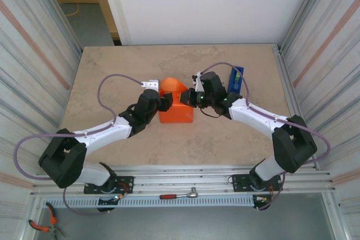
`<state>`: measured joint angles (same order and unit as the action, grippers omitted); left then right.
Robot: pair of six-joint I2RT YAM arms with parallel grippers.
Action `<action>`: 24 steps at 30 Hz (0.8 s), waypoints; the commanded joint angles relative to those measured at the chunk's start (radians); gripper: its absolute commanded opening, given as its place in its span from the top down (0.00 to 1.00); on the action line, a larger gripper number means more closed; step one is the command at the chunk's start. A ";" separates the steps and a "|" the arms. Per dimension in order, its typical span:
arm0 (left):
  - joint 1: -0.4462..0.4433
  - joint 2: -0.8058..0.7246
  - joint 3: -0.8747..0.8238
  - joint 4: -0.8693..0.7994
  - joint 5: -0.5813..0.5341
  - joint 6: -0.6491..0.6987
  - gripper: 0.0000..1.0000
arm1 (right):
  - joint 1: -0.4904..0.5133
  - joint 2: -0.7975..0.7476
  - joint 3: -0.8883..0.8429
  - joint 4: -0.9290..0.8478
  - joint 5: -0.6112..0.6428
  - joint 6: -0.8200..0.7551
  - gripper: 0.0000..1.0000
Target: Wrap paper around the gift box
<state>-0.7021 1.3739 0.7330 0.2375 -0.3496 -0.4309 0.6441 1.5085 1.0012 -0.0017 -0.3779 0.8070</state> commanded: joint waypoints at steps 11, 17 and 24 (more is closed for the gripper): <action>-0.005 0.011 0.009 -0.065 -0.019 0.007 0.32 | -0.054 -0.090 -0.038 0.003 -0.091 0.028 1.00; -0.007 0.010 0.005 -0.067 -0.018 0.005 0.33 | -0.138 -0.158 -0.029 -0.011 -0.087 0.045 1.00; -0.007 0.013 0.005 -0.066 -0.017 0.005 0.32 | -0.194 -0.092 -0.006 0.033 -0.085 0.081 1.00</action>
<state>-0.7025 1.3739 0.7330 0.2371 -0.3504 -0.4309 0.4561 1.3857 0.9627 0.0032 -0.4496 0.8577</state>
